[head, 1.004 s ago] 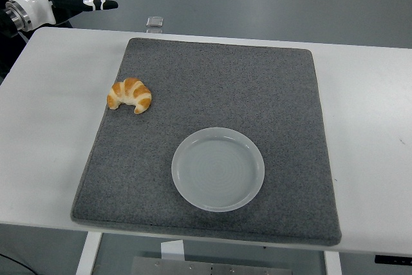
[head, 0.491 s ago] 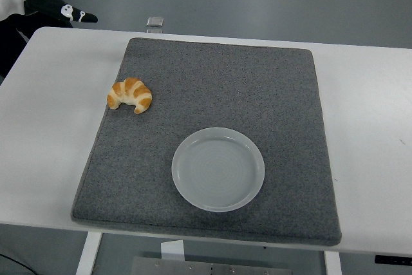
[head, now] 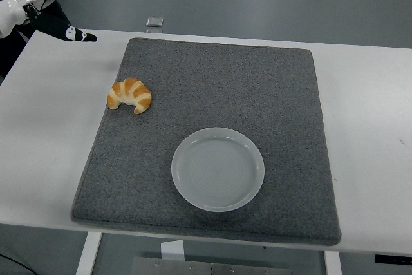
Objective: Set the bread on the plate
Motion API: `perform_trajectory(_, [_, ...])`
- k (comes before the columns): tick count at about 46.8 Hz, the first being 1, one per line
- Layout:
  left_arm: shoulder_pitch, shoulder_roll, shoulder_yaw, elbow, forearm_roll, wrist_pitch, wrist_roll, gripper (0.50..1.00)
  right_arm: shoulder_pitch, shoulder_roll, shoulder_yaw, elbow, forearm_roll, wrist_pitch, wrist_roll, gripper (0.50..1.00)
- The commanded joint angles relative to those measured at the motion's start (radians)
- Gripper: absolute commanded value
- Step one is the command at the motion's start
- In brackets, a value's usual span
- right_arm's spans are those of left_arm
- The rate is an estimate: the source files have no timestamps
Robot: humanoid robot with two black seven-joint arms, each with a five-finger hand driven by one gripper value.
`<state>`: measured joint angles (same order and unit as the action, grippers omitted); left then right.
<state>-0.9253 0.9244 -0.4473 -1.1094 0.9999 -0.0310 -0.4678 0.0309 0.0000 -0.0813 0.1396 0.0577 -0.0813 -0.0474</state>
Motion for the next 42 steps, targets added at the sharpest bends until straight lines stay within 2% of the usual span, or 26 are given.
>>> perform_trajectory(1, [0.014, -0.006, 0.033, -0.007, 0.005, 0.065, 0.000, 0.999, 0.000, 0.000, 0.000, 0.000, -0.001, 0.000, 0.000, 0.954])
perform_trajectory(8, [0.016, -0.048, 0.099, -0.003, 0.032, 0.126, 0.000, 0.996, 0.000, 0.000, 0.000, -0.002, 0.001, 0.000, 0.000, 0.952])
perform_trajectory(16, [0.031, -0.113, 0.219, 0.013, 0.120, 0.290, 0.002, 0.996, 0.000, 0.000, 0.000, 0.000, 0.001, 0.000, 0.000, 0.954])
perform_trajectory(20, [0.029, -0.136, 0.285, 0.017, 0.125, 0.345, 0.003, 0.996, 0.000, 0.000, 0.000, 0.000, -0.001, 0.000, 0.000, 0.952])
perform_trajectory(32, [0.028, -0.206, 0.329, 0.115, 0.135, 0.359, 0.006, 0.996, 0.000, 0.000, 0.000, -0.002, 0.001, 0.000, 0.000, 0.952])
perform_trajectory(42, [0.026, -0.234, 0.366, 0.138, 0.163, 0.359, 0.008, 0.996, 0.000, 0.000, 0.000, 0.000, 0.001, 0.000, 0.000, 0.954])
